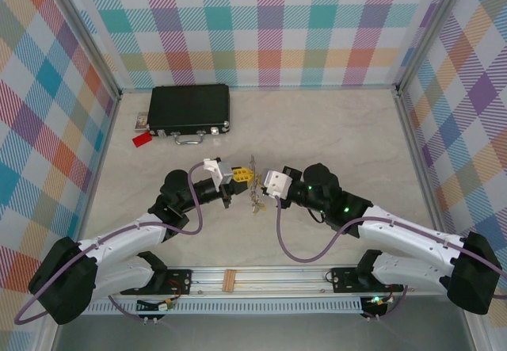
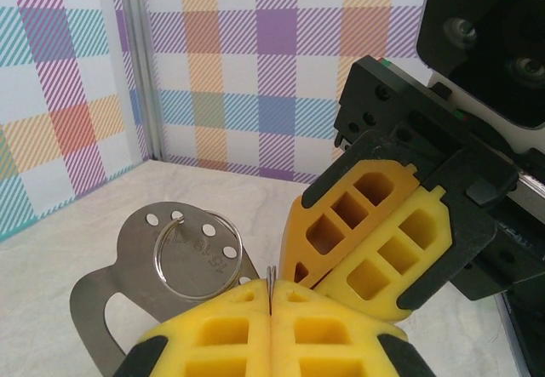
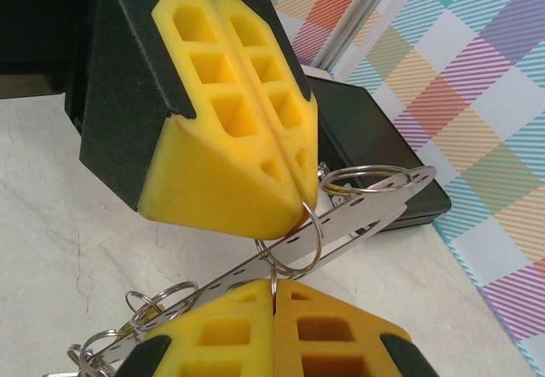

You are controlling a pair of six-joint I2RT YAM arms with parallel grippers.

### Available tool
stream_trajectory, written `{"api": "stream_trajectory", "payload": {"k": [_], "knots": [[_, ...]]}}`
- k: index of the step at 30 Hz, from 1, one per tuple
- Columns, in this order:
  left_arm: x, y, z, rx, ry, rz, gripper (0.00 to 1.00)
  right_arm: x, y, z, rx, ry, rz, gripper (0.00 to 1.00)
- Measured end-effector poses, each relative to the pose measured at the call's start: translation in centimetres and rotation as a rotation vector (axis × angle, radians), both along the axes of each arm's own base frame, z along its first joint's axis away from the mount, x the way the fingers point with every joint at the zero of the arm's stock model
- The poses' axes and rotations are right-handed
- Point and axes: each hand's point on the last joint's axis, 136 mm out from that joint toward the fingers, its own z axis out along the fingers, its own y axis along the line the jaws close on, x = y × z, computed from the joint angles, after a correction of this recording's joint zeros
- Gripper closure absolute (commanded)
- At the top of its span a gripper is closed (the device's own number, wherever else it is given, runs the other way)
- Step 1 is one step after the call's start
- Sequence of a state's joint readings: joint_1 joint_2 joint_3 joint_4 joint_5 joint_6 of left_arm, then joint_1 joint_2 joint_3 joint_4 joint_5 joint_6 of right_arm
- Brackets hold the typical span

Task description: Put the keys on the keyring

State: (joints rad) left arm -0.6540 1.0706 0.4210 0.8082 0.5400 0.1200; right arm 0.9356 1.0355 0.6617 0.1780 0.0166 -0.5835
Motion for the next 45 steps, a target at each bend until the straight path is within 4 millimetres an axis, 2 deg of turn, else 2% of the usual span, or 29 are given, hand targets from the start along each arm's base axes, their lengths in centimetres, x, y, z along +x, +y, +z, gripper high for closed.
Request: {"api": "stream_trajectory", "payload": {"k": [11, 17, 33, 45], "knots": [[-0.2, -0.1, 0.2, -0.015, -0.005, -0.009, 1.00, -0.5, -0.1, 0.1, 0.031, 0.013, 0.002, 1.00], [-0.1, -0.2, 0.3, -0.038, -0.002, -0.013, 1.00, -0.6, -0.2, 0.2, 0.083, 0.049, -0.013, 0.97], [-0.4, -0.3, 1.1, -0.068, -0.018, -0.029, 1.00, -0.7, -0.9, 1.5, 0.143, 0.055, -0.046, 1.00], [-0.4, -0.3, 0.9, -0.069, -0.008, -0.029, 1.00, -0.8, -0.3, 0.6, 0.127, 0.076, -0.026, 0.99]]}}
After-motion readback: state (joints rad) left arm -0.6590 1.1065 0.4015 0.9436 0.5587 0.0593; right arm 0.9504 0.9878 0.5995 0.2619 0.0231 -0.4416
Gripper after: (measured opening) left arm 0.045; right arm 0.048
